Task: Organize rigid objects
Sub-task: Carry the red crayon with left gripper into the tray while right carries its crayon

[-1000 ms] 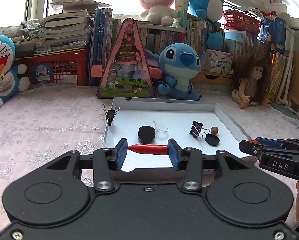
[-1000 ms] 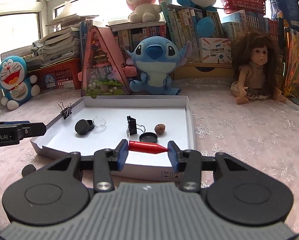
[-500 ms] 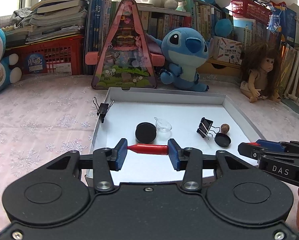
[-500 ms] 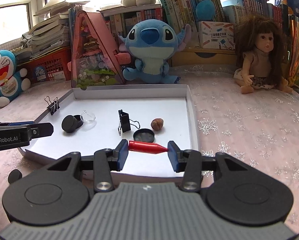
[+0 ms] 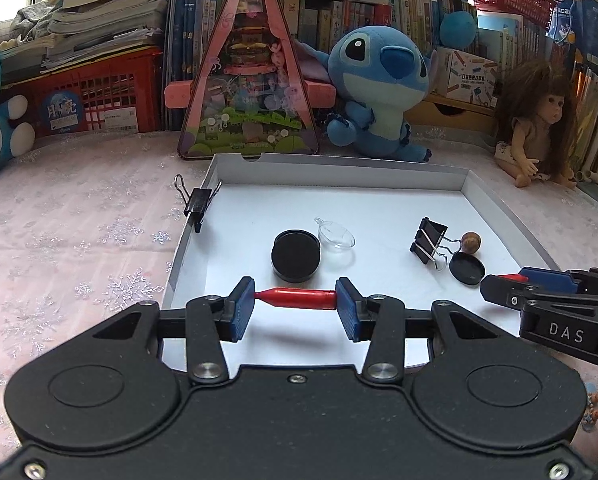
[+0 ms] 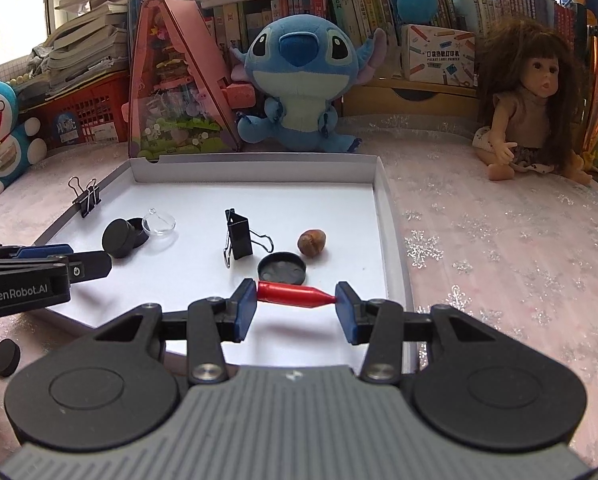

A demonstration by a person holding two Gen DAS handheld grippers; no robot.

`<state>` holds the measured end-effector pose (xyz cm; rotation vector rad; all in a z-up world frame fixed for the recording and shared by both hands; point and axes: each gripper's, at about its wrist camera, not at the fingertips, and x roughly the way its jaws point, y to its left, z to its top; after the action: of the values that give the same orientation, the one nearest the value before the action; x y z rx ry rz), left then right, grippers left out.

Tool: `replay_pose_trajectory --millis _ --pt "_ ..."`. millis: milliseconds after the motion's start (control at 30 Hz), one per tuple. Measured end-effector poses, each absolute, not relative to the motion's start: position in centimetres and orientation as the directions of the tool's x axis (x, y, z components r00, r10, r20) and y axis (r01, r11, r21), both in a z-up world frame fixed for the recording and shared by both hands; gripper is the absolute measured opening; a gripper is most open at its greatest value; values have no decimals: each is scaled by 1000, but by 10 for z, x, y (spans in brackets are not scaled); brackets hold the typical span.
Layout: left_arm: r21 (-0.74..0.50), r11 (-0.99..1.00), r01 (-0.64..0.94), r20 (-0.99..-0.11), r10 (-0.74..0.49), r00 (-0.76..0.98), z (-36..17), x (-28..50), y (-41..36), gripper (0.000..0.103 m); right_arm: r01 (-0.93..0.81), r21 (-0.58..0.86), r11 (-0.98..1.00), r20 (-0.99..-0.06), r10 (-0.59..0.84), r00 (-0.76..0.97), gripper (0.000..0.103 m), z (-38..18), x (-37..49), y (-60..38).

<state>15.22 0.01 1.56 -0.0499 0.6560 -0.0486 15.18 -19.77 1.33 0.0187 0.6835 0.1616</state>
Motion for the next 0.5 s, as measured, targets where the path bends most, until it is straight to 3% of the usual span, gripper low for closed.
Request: replay_pose_trajectory --millis 500 --pt "-40 999 29 -636 -48 770 6 162 -5 42 -149 46 988 -661 142 737 50 5 161 -192"
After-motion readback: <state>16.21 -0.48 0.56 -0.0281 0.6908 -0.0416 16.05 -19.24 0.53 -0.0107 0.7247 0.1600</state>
